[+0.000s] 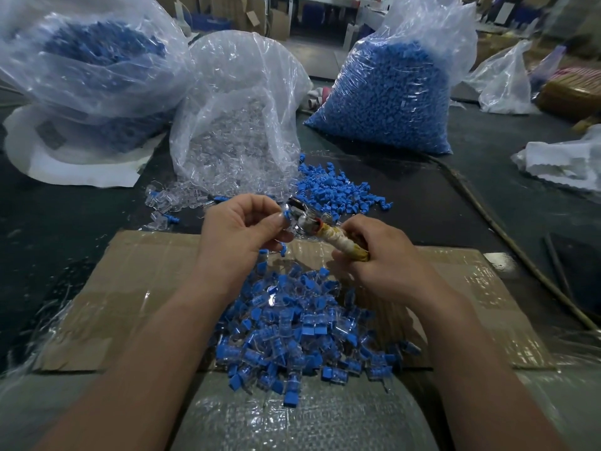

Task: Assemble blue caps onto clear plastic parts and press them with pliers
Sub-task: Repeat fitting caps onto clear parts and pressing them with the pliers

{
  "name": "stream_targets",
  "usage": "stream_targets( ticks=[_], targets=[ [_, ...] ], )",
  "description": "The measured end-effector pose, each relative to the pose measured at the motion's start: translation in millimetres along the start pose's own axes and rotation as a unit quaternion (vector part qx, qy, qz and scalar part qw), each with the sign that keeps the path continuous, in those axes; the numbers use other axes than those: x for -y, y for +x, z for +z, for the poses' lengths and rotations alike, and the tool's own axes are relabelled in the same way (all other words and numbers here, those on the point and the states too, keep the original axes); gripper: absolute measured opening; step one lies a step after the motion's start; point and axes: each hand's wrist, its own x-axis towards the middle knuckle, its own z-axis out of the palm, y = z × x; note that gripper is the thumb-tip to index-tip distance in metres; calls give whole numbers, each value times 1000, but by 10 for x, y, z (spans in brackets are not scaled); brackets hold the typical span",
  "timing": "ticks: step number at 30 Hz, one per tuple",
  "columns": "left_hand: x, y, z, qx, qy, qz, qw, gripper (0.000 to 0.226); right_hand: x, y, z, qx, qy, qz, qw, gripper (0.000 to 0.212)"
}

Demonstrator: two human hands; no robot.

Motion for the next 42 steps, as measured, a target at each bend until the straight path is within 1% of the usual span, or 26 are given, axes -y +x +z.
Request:
stream_targets(
  ticks=[5, 8, 12, 16, 20, 23, 25, 27, 30, 35, 37, 39, 40, 42],
  targets=[
    [2, -15, 10, -7, 14, 20, 1000, 20, 36, -20, 14, -9, -10, 2, 1000, 18],
    [7, -15, 16, -9, 27, 25, 999, 20, 60, -25, 28, -15, -19, 5, 1000, 20],
    [2, -12, 4, -18, 27, 25, 999, 21, 79, -30, 54, -39, -42, -2, 998, 16],
    [17, 4, -18, -26, 22, 9, 999, 21, 54, -3, 75, -44, -28, -13, 999, 11],
    [34, 20, -29, -41, 27, -1, 999, 20, -16, 23, 46, -20, -7, 0, 1000, 26],
    [2, 29, -75, -46, 4, -10, 999, 18, -89, 26, -9, -11, -12, 16, 1000, 29],
    [-42, 11, -95, -13, 2, -21, 1000, 15, -138, 15, -53, -4, -10, 36, 999, 32],
    [-87, -25, -90, 45, 11, -38, 998, 9, -182, 4, -88, 4, -11, 55, 998, 40],
    [-116, -84, -56, 114, 51, -53, 991, 19, -213, -1, -106, 20, -6, 89, 996, 53],
    [-101, -108, -26, 181, 81, -38, 979, 9, -240, -4, -93, 34, -43, 121, 991, 64],
    [-87, -101, -36, 203, 104, -35, 973, 13, -234, -1, -92, 37, -52, 131, 989, 66],
    [-78, -105, -43, 201, 115, -30, 972, 16, -228, 2, -98, 52, -50, 135, 988, 69],
    [-72, -99, -52, 182, 119, -26, 976, 16, -223, 4, -99, 63, -49, 135, 988, 71],
    [-49, -59, -87, 118, 122, -19, 985, 7, -216, 5, -98, 78, -53, 129, 987, 73]
  ],
)
